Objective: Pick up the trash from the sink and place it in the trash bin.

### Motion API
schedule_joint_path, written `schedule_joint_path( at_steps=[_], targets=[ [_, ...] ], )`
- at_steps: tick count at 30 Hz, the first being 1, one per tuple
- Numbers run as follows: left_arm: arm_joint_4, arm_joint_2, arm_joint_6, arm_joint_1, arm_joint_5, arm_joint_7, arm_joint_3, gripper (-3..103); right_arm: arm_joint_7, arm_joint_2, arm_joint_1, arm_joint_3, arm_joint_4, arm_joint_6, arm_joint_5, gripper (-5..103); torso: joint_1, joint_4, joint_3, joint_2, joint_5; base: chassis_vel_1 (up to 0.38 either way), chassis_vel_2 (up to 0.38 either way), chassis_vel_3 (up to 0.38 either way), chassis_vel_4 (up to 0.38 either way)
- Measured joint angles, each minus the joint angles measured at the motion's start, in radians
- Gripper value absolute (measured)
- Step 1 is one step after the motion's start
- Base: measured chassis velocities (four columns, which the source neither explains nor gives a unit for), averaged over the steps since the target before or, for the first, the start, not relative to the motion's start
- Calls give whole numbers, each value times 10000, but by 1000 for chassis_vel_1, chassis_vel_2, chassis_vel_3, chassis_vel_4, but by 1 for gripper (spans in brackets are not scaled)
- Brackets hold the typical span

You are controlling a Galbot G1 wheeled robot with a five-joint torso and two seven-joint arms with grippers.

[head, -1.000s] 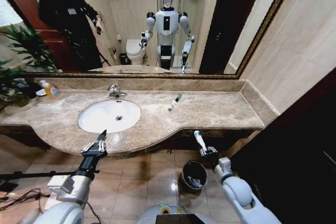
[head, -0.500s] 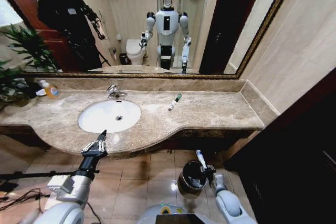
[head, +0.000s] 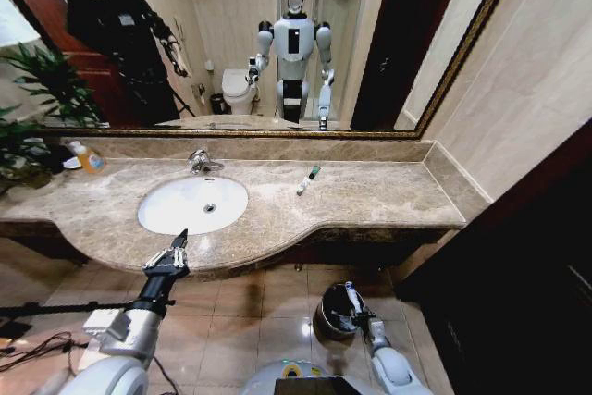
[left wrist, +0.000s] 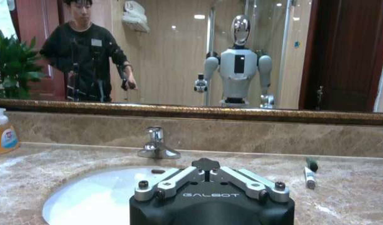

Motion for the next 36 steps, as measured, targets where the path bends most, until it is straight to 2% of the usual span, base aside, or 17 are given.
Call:
schedule_joint_path(
  at_steps=[6, 9, 10, 12, 14, 16, 17, 20, 21, 25, 26, 29, 31, 32, 36],
  targets=[
    [0, 0, 0, 0, 0, 0, 0, 0, -10, 192, 695, -40, -1090, 211, -31, 25, 0, 0, 0, 0, 1, 0, 0, 0, 0],
    [0, 0, 0, 0, 1, 0, 0, 0, 134, 227, 835, -54, -1358, 280, -98, 25, 0, 0, 0, 0, 0, 0, 0, 0, 0],
    [0, 0, 0, 0, 0, 0, 0, 0, 373, 282, 920, -75, -1538, 384, -155, 22, 0, 0, 0, 0, 0, 0, 0, 0, 0],
    [0, 0, 0, 0, 0, 0, 0, 0, 651, 392, 1005, -69, -1713, 556, -244, 30, 0, 0, 0, 0, 0, 0, 0, 0, 0],
    [0, 0, 0, 0, 1, 0, 0, 0, 740, 442, 1019, -57, -1764, 605, -294, 30, 0, 0, 0, 0, 2, 0, 0, 0, 0],
    [0, 0, 0, 0, 0, 0, 0, 0, 966, 487, 1023, -47, -1849, 711, -432, 41, 0, 0, 0, 0, 0, 0, 0, 0, 0],
    [0, 0, 0, 0, 0, 0, 0, 0, 966, 487, 1023, -47, -1849, 711, -432, 41, 0, 0, 0, 0, 0, 0, 0, 0, 0],
    [0, 0, 0, 0, 0, 0, 0, 0, 1091, 483, 976, -53, -1811, 781, -623, 57, 0, 0, 0, 0, 2, 0, 0, 0, 0],
    [0, 0, 0, 0, 0, 0, 0, 0, 1091, 483, 976, -53, -1811, 781, -623, 57, 0, 0, 0, 0, 2, 0, 0, 0, 0],
    [0, 0, 0, 0, 0, 0, 0, 0, 1148, 423, 842, -52, -1485, 770, -652, 79, 0, 0, 0, 0, 1, 0, 0, 0, 0],
    [0, 0, 0, 0, 0, 0, 0, 0, 1148, 423, 842, -52, -1485, 770, -652, 79, 0, 0, 0, 0, 1, 0, 0, 0, 0],
    [0, 0, 0, 0, 0, 0, 0, 0, 1184, 372, 789, -40, -1410, 750, -652, 89, 0, 0, 0, 0, 1, 0, 0, 0, 0],
    [0, 0, 0, 0, 0, 0, 0, 0, 1199, 342, 781, -35, -1410, 746, -651, 89, 0, 0, 0, 0, 1, 0, 0, 0, 0],
    [0, 0, 0, 0, 0, 0, 0, 0, 1224, 292, 752, -34, -1388, 746, -644, 100, 0, 0, 0, 0, 1, 0, 0, 0, 0],
    [0, 0, 0, 0, 0, 0, 0, 0, 1227, 215, 666, -32, -1198, 746, -608, 100, 0, 0, 0, 0, 2, 0, 0, 0, 0]
  ],
)
